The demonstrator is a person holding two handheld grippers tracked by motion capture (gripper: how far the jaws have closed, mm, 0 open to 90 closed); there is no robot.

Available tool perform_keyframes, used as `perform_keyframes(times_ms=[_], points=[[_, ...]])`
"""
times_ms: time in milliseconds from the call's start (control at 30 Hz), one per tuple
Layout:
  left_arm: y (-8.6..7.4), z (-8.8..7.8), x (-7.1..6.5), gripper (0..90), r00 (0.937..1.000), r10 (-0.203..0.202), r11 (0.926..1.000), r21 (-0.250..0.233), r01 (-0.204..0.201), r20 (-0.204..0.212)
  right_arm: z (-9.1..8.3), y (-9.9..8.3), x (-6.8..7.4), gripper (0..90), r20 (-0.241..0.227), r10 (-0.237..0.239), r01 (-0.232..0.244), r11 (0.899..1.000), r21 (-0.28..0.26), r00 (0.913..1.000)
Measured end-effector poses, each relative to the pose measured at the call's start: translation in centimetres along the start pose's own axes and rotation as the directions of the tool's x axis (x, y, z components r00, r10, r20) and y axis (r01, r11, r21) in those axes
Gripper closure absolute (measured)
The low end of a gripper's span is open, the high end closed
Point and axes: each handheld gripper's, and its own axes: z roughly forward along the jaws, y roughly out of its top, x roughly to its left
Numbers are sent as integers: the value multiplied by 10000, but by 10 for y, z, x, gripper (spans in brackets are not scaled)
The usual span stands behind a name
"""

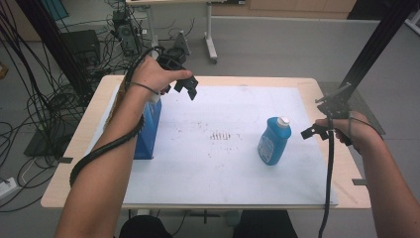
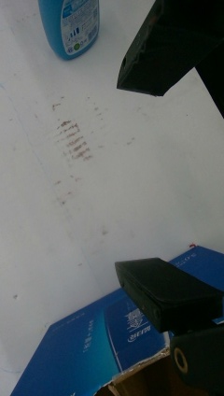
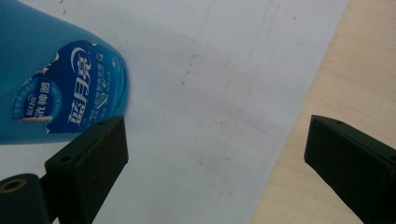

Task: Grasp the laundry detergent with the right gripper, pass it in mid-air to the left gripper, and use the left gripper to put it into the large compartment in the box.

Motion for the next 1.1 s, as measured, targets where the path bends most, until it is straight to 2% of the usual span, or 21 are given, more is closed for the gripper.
perform_keyframes(times_ms=[333,833,1100], points=[[-11,7,-3,115,9998,50,10000,-37,-51,-181,1,-11,4,61,-54,-120,119,9997,-202,9999],[-30,19,-14,112,9996,252,9996,-143,-250,132,0,-27,14,56,-168,-381,373,9983,-458,9991],[-40,22,-16,112,9995,299,9994,-174,-297,110,4,-35,17,55,-278,-404,390,9980,-489,9988]])
